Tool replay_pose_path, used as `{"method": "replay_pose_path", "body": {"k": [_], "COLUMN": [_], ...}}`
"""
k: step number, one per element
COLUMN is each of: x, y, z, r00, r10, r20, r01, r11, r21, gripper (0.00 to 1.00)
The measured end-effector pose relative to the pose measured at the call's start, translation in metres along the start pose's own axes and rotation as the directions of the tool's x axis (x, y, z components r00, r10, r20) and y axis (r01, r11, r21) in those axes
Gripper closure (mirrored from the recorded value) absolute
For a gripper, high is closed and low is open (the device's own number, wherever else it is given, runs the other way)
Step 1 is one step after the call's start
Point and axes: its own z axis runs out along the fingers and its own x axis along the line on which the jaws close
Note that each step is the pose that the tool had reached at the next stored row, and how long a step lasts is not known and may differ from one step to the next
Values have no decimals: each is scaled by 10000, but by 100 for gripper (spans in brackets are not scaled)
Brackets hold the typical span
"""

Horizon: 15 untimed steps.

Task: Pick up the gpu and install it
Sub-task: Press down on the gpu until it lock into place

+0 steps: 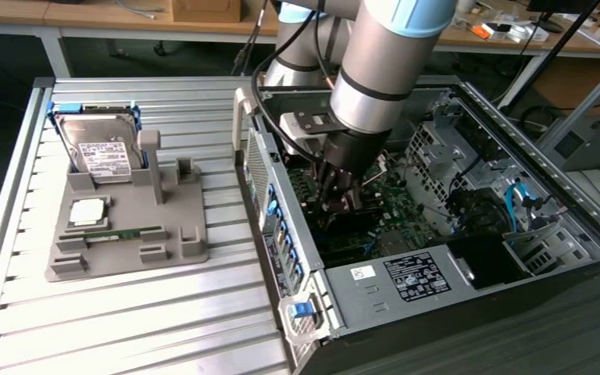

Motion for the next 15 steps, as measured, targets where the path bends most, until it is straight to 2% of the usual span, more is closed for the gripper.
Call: {"method": "replay_pose_path", "body": {"k": [15], "x": [-23], "y": [-5], "z": [0], "r00": [9990], "r10": [-446], "r20": [-18], "r01": [446], "r11": [9990], "r21": [5], "gripper": [89]}}
